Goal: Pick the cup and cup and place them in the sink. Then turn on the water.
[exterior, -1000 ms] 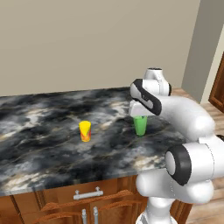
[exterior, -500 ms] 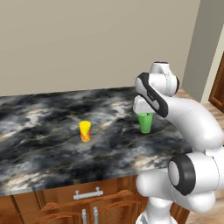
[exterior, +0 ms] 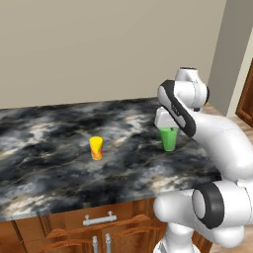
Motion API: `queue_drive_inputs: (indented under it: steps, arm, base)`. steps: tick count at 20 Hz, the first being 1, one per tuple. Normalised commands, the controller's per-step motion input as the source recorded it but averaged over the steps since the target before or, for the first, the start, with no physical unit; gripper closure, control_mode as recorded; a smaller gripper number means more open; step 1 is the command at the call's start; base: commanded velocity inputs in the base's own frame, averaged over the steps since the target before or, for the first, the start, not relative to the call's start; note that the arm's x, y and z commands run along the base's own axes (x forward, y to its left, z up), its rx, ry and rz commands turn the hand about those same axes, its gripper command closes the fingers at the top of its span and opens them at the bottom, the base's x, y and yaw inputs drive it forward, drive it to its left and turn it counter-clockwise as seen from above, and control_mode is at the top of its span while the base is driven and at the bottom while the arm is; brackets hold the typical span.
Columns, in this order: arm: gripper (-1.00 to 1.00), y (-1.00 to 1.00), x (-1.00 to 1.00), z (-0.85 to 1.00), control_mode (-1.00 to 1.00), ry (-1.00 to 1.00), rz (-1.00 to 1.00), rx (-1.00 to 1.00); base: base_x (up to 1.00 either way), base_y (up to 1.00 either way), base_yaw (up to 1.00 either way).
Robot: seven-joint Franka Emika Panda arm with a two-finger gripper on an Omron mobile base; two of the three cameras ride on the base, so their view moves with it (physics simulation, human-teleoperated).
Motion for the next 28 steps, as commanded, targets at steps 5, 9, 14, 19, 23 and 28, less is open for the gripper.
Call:
queue_drive_inputs:
  steps: [5,9,14,19,23,28]
  arm:
    - [1.0,-0.07,-0.27,0.06,1.0,0.0,0.0,0.01]
    - [1.0,0.0,0.0,0.0,1.0,0.0,0.0,0.0]
    - [1.0,0.0,0.0,0.0,1.0,0.0,0.0,0.0]
    - [1.0,0.0,0.0,0.0,1.0,0.0,0.0,0.0]
    - [1.0,0.0,0.0,0.0,1.0,0.0,0.0,0.0]
    - [1.0,0.0,0.0,0.0,1.0,0.0,0.0,0.0]
  base:
    - [-0.09,-0.04,0.0]
    - [-0.61,-0.27,0.0]
    - [-0.89,-0.45,-0.12]
    - [-0.4,-0.23,-0.36]
    - [-0.05,-0.07,-0.61]
    - [-0.03,-0.02,-0.76]
